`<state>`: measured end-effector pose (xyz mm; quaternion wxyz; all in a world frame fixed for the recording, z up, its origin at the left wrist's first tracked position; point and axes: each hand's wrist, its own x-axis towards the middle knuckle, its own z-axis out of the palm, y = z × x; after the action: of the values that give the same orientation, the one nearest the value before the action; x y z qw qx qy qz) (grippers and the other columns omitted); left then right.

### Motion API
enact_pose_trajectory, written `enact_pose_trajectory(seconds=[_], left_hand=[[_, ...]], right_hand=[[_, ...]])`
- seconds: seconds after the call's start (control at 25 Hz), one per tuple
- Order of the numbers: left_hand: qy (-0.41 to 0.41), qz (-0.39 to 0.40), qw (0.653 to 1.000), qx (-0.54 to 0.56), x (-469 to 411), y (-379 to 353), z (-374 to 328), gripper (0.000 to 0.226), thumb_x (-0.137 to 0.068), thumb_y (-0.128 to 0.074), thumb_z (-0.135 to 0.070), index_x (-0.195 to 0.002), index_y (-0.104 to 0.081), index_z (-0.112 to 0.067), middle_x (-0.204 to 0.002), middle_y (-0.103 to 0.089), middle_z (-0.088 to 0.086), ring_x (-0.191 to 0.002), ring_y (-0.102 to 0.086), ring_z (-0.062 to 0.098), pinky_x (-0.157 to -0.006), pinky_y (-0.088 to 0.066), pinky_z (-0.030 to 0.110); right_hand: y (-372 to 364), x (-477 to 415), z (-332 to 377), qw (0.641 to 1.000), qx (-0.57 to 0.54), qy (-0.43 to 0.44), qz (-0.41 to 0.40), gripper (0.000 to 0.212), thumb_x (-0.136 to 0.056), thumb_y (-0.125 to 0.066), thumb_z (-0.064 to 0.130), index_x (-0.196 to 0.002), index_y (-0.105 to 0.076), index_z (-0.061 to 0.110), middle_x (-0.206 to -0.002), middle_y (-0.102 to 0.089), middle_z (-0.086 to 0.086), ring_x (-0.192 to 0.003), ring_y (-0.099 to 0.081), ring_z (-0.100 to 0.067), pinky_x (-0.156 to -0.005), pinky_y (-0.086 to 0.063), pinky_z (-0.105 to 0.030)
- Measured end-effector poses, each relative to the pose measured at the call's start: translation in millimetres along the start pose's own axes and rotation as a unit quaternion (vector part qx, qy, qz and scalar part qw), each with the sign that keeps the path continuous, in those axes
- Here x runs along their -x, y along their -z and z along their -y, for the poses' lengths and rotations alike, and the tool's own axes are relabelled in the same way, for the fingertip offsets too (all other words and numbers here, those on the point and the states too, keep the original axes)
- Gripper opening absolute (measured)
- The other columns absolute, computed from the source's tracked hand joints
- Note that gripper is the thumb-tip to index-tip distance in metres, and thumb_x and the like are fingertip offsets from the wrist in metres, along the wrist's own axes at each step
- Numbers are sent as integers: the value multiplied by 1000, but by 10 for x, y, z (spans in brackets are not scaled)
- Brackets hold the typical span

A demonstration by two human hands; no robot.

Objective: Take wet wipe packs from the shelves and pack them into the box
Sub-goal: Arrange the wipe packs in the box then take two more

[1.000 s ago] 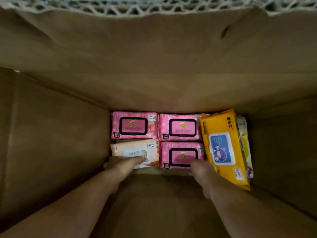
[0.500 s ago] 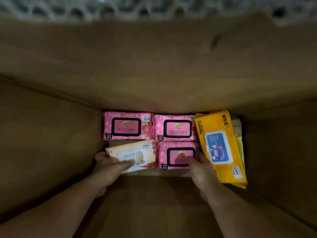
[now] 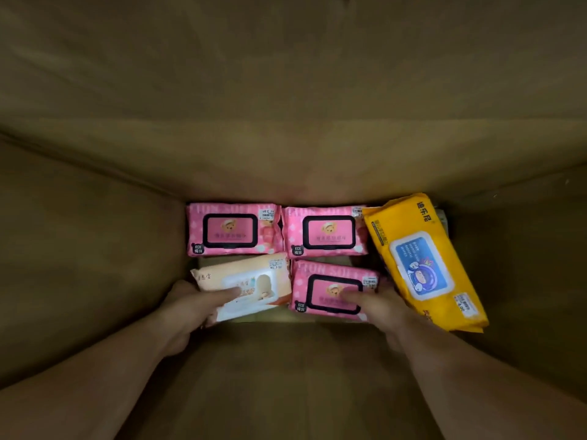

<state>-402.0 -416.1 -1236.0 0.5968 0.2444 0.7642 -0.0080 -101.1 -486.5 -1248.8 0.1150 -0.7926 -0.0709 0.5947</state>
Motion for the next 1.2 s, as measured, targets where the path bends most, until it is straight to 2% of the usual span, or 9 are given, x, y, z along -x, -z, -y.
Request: enact_pose_trajectory(seconds=[0.08, 0.12, 0.28, 0.52, 0.64, 0.8, 1.0, 1.08, 1.2], left_hand=[[-12, 12, 1000, -11, 66, 1, -25, 60, -67, -93, -32, -107, -72, 7, -81, -73, 26, -71, -60, 25, -68, -48, 35], [-9, 15, 1000, -17, 80, 2, -39, 57, -64, -95, -33, -106, -75, 0, -89, -77, 22, -78, -67, 24, -72, -52, 32], [7, 39, 998, -39, 203, -2, -125, 55, -57, -98, -36, -104, -75, -19, -91, -80, -1, -90, -76, 18, -83, -58, 33], [-64, -46, 993, -84, 318, -27, -249, 69, -46, -101, -36, -106, -70, -20, -91, -78, -1, -75, -77, 16, -59, -63, 35], [-82, -35, 991, -98, 639, 65, -421, 53, -54, -99, -32, -100, -75, -18, -86, -79, -1, -74, -76, 17, -56, -59, 28], [-105, 12, 991, -81, 1357, 306, -613, 53, -58, -96, -32, -106, -76, -20, -95, -80, -1, -88, -77, 21, -83, -63, 41], [-170, 46, 984, -26, 2548, 655, -952, 43, -72, -90, -20, -112, -75, -23, -101, -80, -3, -96, -76, 18, -79, -60, 34], [-189, 76, 979, -9, 3116, 819, -1146, 51, -69, -90, -15, -116, -73, -20, -96, -80, -3, -88, -77, 17, -65, -59, 26], [-207, 103, 972, 31, 4098, 1139, -1496, 55, -61, -89, -15, -114, -72, -12, -80, -78, -2, -48, -64, 4, -43, -49, 17]], right_hand=[[10, 49, 57, 999, -46, 13, 20, 41, -73, -88, 27, -107, -65, 23, -105, -74, 2, -86, -66, -12, -69, -48, -27], [11, 40, 64, 998, -55, 17, 21, 32, -78, -85, 24, -105, -67, 21, -103, -75, 2, -86, -67, -13, -71, -48, -28], [50, 39, 93, 997, -63, 12, 45, 29, -80, -83, 29, -105, -72, 18, -92, -79, -2, -91, -74, -24, -93, -56, -44], [-5, 182, 106, 994, -35, 44, 90, 35, -74, -87, 31, -102, -74, 14, -89, -79, -7, -92, -76, -33, -92, -57, -55], [38, 512, 236, 994, -10, 81, 70, 37, -68, -92, 30, -97, -74, 15, -82, -79, -8, -74, -76, -28, -66, -63, -40], [415, 1259, 545, 987, -4, 155, 45, 37, -67, -94, 24, -94, -67, 24, -89, -77, 4, -76, -75, -14, -71, -63, -32], [1141, 2500, 807, 975, -69, 192, 92, 30, -78, -85, 15, -106, -74, 17, -94, -79, -5, -79, -77, -18, -56, -60, -26], [1428, 3052, 930, 971, -90, 199, 98, 31, -80, -84, 16, -109, -76, 16, -96, -79, -10, -84, -77, -28, -60, -60, -34], [1774, 3914, 1123, 962, -109, 225, 110, 40, -75, -87, 23, -113, -76, 17, -102, -77, -18, -99, -71, -44, -85, -55, -62]])
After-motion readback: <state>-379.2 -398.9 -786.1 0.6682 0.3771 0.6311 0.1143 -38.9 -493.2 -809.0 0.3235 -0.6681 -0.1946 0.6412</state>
